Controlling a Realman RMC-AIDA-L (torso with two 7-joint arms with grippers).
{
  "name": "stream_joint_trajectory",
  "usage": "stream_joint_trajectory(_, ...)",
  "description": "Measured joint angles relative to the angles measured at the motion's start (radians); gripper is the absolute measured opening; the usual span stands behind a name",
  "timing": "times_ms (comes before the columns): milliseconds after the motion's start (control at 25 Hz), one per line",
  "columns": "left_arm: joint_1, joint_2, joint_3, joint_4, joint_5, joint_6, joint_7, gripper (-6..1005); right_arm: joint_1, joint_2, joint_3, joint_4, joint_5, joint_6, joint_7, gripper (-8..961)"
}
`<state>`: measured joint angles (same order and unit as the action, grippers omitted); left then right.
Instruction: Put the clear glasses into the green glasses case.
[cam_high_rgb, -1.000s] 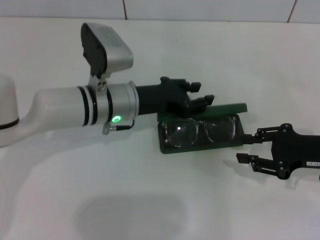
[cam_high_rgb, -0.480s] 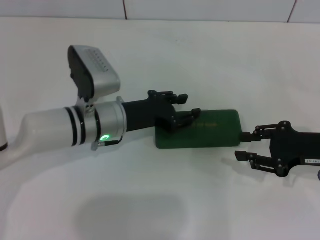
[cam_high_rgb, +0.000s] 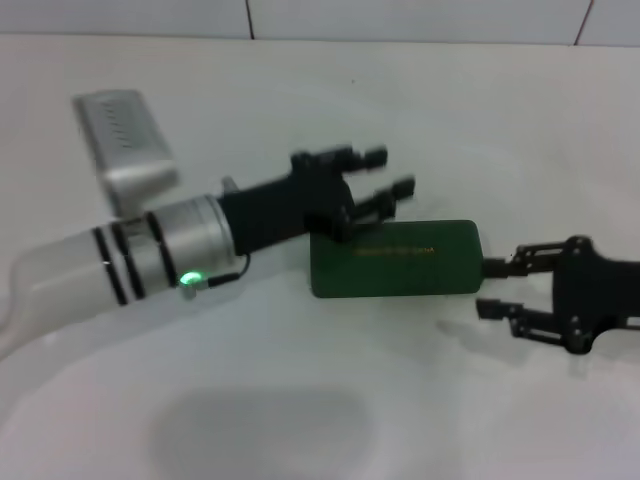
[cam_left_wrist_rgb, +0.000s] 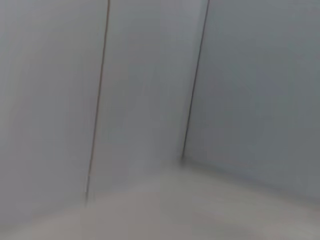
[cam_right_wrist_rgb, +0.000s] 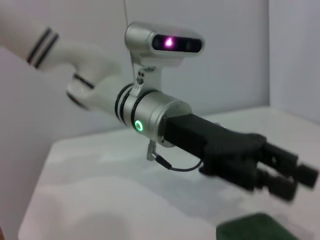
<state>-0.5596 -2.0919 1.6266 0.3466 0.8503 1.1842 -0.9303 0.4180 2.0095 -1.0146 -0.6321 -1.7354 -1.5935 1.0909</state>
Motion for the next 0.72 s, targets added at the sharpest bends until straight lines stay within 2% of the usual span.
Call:
stream_joint_trajectory(160,0.054,0.011,-0.088,0.002,-0.072,0.166,0.064,534,-0.002,0.002,0.112,0.002,0.032,-0.066,-0.043,418)
stream_joint_trajectory(240,0.076,0.026,-0.136,0.003,-0.070,0.215,0.064,541,-0.003,0.002,0.181,0.009,0.097,-0.101,-0.066,418)
stream_joint_trajectory(320,0.106,0.055,-0.173,0.003,-0.069,0.267,0.048,547,-0.007,0.000,0.238,0.013,0.177,-0.134,-0.069,418)
stream_joint_trajectory(400,0.127,0.087,-0.181,0.005,-0.061,0.307,0.023,553,-0.005,-0.011,0.262,0.013,0.229,-0.180,-0.056,419)
stream_joint_trajectory(480,0.135,0.119,-0.176,0.009,-0.008,0.348,0.002,611,0.002,-0.024,0.260,0.010,0.236,-0.233,-0.039,419)
stream_joint_trajectory(560,0.139,0.140,-0.173,0.009,0.079,0.395,0.004,670,0.008,-0.032,0.234,-0.002,0.198,-0.280,-0.035,551)
stream_joint_trajectory(680,0.153,0.138,-0.174,0.017,0.185,0.438,0.050,758,0.012,-0.029,0.180,-0.010,0.115,-0.315,-0.084,623)
stream_joint_trajectory(720,0.159,0.132,-0.174,0.024,0.213,0.444,0.066,787,0.013,-0.020,0.161,-0.009,0.087,-0.317,-0.114,647)
